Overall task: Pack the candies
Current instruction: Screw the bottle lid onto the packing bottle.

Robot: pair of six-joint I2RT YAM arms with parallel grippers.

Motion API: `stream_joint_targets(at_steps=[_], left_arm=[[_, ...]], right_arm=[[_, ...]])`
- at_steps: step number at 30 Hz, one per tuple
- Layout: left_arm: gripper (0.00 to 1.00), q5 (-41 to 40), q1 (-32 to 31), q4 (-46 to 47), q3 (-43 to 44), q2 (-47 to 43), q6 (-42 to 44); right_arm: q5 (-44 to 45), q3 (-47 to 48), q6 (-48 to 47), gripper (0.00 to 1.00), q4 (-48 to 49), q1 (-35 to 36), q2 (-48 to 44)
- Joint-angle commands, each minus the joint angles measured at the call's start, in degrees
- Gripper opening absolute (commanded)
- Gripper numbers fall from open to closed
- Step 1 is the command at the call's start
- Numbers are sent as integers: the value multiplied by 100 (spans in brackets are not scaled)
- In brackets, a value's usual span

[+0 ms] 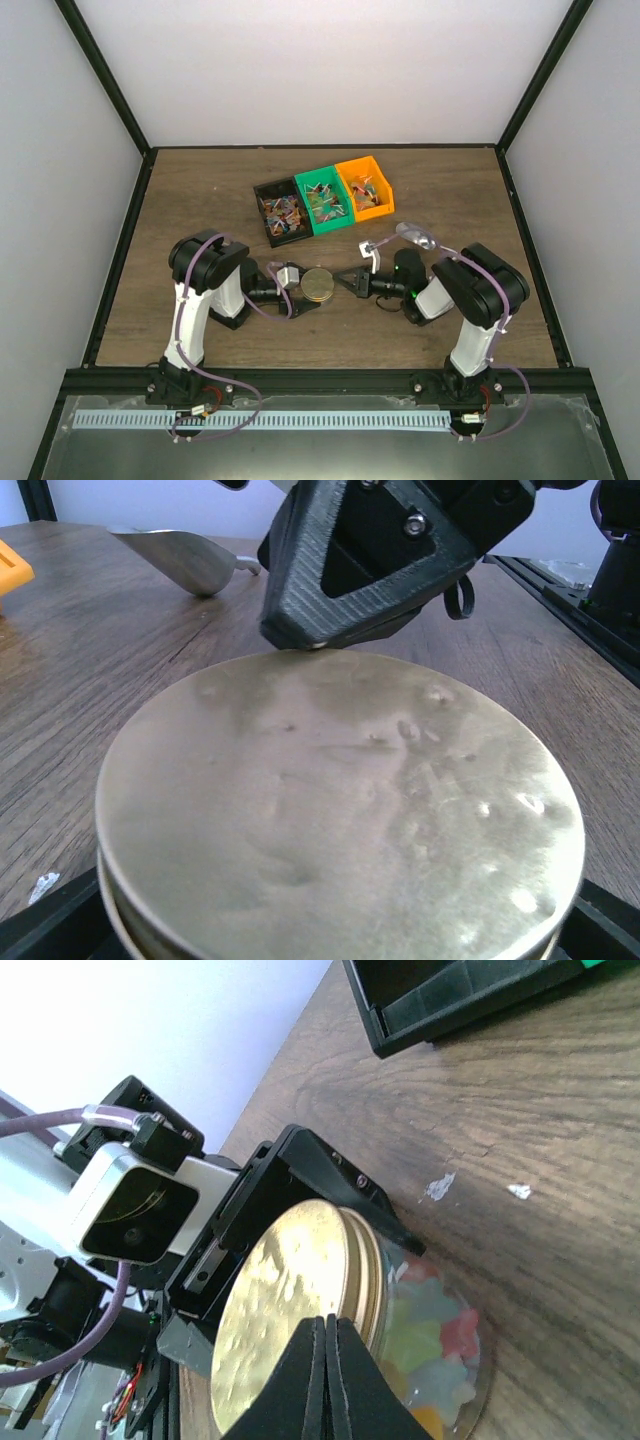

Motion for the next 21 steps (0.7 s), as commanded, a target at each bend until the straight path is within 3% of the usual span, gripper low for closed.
stream_joint_targets(at_steps=[1, 14, 21], left_arm=[[85, -1024, 185, 1210, -540, 1165, -1135], [85, -1000, 184, 1201, -589, 1106, -1166], [85, -932, 186, 1209, -577, 1126, -1171]], right_arm=[[-818, -385, 93, 1, -88, 478, 207], [-577, -657, 632, 1, 1168, 1390, 785], [-383, -1067, 844, 1, 1806, 1521, 812]])
